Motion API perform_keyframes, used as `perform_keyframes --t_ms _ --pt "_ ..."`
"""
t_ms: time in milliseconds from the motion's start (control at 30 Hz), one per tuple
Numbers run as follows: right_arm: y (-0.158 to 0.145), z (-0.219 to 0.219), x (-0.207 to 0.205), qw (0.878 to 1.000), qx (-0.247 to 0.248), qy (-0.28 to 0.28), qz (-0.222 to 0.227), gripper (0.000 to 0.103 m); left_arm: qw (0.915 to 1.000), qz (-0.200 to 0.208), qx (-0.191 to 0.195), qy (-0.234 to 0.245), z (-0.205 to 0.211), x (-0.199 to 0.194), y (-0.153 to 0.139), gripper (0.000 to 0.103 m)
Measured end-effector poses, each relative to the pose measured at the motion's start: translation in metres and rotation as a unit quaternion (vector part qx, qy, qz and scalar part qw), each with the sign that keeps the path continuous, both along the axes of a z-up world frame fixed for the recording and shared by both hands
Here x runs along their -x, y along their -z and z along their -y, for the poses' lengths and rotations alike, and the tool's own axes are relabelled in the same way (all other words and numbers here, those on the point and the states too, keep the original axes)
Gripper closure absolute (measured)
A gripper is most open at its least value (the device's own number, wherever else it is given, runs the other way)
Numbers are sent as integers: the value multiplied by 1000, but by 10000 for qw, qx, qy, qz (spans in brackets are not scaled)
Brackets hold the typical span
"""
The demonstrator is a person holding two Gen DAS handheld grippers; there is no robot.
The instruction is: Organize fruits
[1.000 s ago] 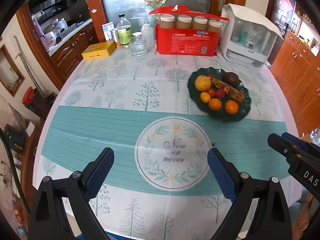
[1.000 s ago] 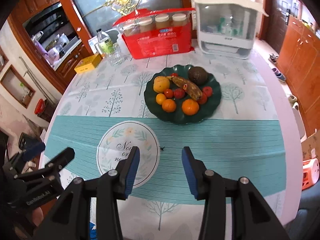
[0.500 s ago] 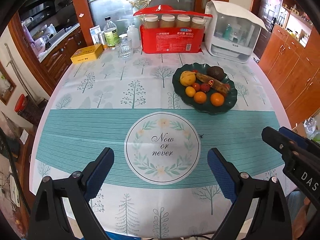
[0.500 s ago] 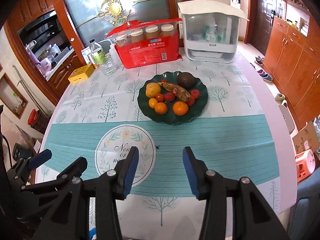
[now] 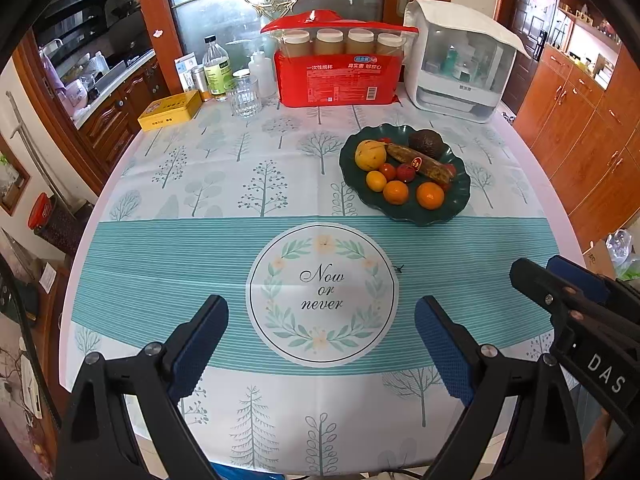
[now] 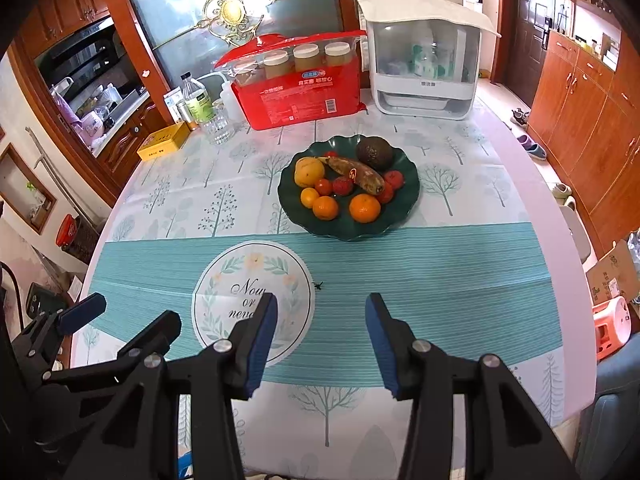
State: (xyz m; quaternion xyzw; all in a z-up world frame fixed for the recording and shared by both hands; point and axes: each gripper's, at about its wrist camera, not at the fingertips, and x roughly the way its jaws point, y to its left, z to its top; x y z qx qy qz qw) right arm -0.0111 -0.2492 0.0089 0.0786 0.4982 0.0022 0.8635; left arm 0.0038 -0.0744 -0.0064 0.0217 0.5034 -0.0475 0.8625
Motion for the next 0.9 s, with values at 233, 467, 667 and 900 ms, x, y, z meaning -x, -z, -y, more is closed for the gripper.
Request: perform_keyframes --t_ms 233,467,667,900 --pt "-2 -3 2 10000 55 -15 35 57 10000 33 12 -24 0 1 -2 9" --pt "-2 -4 2 10000 59 -13 41 57 10000 40 15 -11 -2 1 -1 9" --pt "-1 -5 3 10000 45 -10 35 57 10000 42 16 -6 -2 1 -2 9" --pt "-3 -6 2 10000 49 -20 38 57 10000 42 23 -10 -4 1 -1 9"
